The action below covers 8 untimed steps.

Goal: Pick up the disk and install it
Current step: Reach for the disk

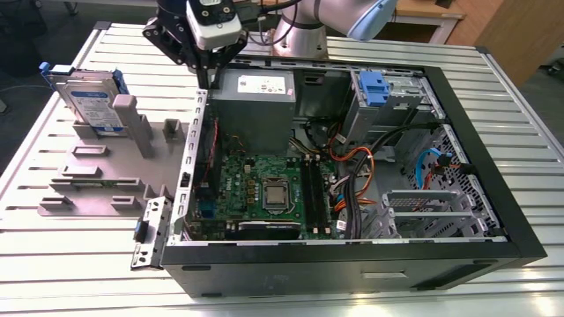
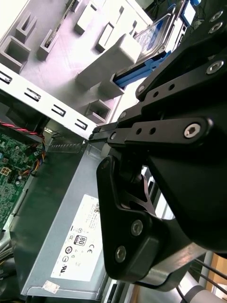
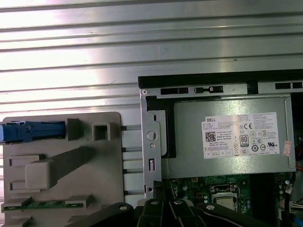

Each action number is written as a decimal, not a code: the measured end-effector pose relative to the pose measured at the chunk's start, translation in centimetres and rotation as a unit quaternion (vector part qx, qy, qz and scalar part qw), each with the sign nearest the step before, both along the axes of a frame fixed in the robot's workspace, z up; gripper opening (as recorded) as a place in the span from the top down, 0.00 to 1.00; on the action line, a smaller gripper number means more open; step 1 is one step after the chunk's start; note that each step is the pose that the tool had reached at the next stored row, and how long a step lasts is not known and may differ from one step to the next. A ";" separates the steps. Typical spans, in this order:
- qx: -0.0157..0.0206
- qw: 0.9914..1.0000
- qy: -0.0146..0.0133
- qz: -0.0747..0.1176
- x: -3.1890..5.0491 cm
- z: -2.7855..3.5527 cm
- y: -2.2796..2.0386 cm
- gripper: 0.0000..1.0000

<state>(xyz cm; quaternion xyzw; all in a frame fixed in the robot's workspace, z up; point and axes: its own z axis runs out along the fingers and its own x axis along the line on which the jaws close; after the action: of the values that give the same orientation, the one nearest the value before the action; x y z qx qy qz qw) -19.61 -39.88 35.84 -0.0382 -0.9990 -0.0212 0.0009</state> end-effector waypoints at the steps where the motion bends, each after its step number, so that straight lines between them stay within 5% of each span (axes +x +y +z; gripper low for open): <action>1: 0.000 1.000 0.000 0.000 -0.02 -0.01 0.00 0.89; 8: 0.000 1.000 0.000 0.000 -0.13 -0.09 0.00 0.89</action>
<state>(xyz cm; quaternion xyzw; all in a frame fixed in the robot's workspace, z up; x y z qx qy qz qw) -19.74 -39.88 35.75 -0.0382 -0.9990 -0.0212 0.0012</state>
